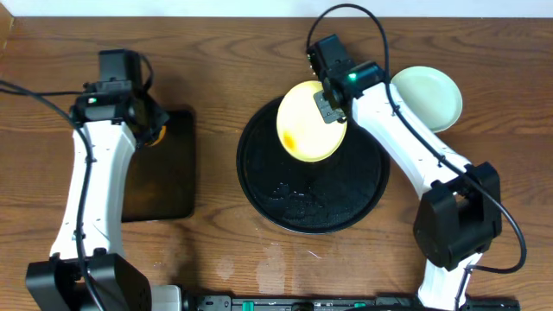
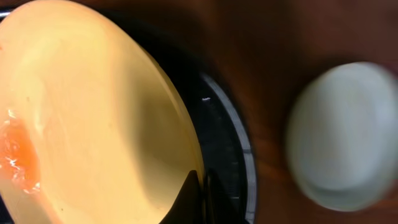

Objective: Clean dirty plates on tray and stack at the side

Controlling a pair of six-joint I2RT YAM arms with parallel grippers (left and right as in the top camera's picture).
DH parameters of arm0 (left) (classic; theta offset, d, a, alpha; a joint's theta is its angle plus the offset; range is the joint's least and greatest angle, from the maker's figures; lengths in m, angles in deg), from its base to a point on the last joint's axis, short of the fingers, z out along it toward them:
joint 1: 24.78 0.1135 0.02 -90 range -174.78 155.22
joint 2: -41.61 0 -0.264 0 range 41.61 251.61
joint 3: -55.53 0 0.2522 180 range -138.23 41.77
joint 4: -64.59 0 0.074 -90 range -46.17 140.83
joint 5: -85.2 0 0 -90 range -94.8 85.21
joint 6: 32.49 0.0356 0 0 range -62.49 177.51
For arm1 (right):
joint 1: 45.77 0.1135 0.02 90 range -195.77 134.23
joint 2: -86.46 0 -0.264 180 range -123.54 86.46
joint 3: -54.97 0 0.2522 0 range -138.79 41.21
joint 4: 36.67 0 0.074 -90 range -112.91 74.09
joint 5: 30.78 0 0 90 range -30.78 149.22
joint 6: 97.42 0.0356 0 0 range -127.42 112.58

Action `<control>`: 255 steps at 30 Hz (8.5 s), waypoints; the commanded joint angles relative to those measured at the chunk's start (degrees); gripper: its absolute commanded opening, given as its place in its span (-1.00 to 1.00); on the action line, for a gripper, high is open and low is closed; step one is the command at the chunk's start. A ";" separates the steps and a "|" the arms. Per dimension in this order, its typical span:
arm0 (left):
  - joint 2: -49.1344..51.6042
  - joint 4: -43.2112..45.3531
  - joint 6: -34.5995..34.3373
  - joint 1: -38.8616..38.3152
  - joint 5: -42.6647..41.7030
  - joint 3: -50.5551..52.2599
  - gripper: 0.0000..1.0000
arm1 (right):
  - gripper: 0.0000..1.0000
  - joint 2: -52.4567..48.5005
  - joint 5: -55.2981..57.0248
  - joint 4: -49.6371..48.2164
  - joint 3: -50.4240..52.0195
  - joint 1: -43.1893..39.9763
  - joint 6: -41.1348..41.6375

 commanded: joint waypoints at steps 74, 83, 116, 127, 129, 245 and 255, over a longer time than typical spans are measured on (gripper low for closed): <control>0.09 0.15 2.05 1.53 -2.45 0.74 -0.85 | -0.98 0.35 -34.53 -26.10 13.86 -47.39 9.29; 0.09 0.13 2.12 1.53 -2.45 0.74 -0.85 | 0.79 0.44 -32.87 -24.87 14.14 -45.13 9.33; 14.75 0.35 4.66 7.15 -6.84 5.07 0.48 | 0.99 29.03 -33.09 -12.35 11.78 -34.56 10.34; 2.62 -0.37 4.66 7.15 -6.84 -1.70 0.50 | 0.98 35.26 -33.07 -8.83 11.78 -34.56 10.38; -1.77 1.99 4.66 7.15 -6.80 -1.77 0.50 | 0.99 36.76 -33.09 -6.99 11.78 -34.53 10.82; -12.37 4.46 4.63 7.15 -6.80 -1.75 0.69 | 0.99 113.61 -18.05 -49.53 98.57 -25.03 -1.27; -12.37 4.46 4.63 7.15 -6.80 -1.75 0.68 | 0.99 113.61 -18.05 -49.55 98.57 -25.03 -1.27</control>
